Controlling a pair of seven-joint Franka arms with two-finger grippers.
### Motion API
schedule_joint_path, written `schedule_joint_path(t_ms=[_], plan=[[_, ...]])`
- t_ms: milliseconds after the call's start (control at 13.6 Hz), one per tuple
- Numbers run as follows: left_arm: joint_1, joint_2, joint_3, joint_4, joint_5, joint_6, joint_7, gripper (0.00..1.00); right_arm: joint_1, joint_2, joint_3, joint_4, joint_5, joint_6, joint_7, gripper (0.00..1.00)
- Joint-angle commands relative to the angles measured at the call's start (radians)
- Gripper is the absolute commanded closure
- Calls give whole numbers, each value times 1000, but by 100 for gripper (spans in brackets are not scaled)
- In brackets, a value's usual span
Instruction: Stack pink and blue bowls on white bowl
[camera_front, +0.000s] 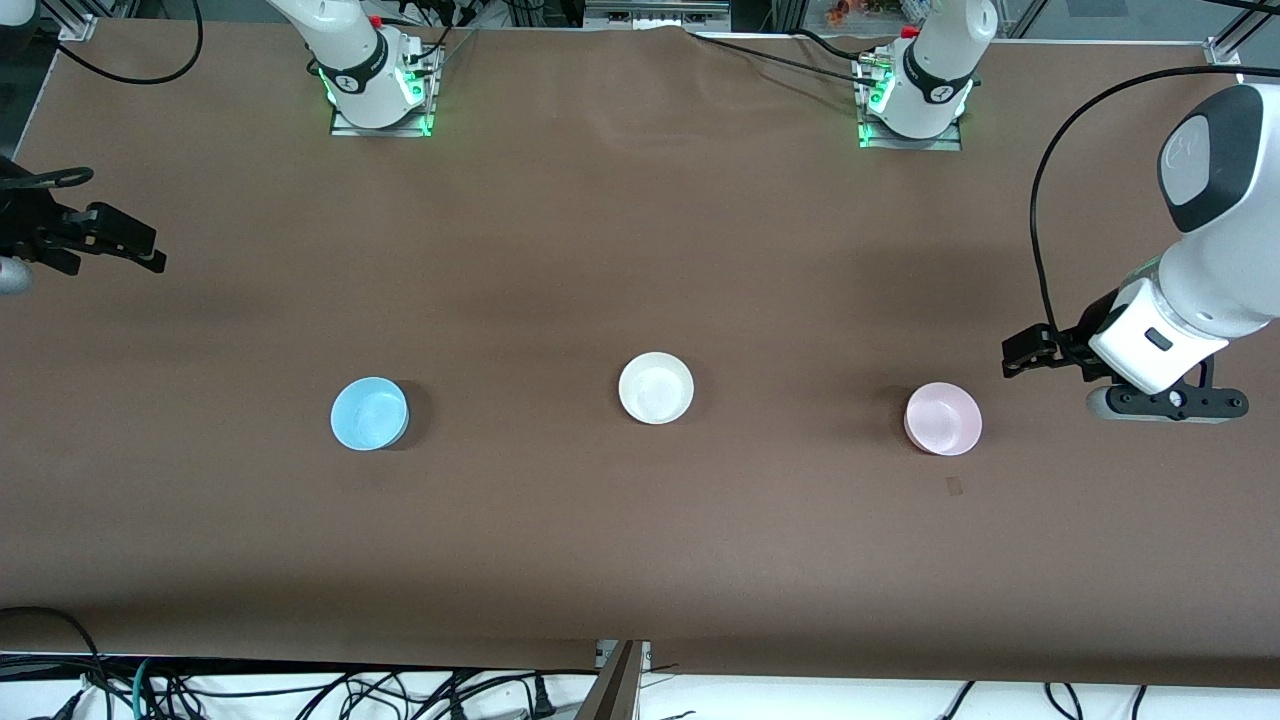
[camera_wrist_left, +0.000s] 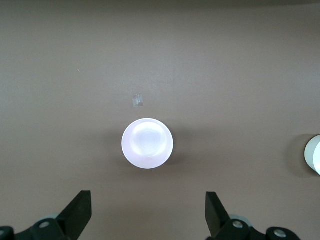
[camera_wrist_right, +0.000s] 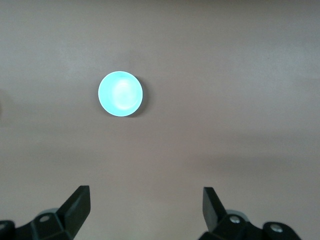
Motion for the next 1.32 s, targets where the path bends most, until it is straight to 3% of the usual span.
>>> schedule_joint_path(t_ms=[0,441,662,1250], plan=[[6,-50,-3,-36,11,-10,7,0,-1,-10,5,1,-11,-9,16,1],[41,-136,-4,-99,4,-10,24,0,-1,-10,5,1,-11,-9,16,1],[80,-168,-4,-122,2,-16,120,0,-1,-10,5,1,-11,-7,16,1],[81,-157,-3,-128,-33,-9,107,0,-4,31,3,2,-8,22,15,1]])
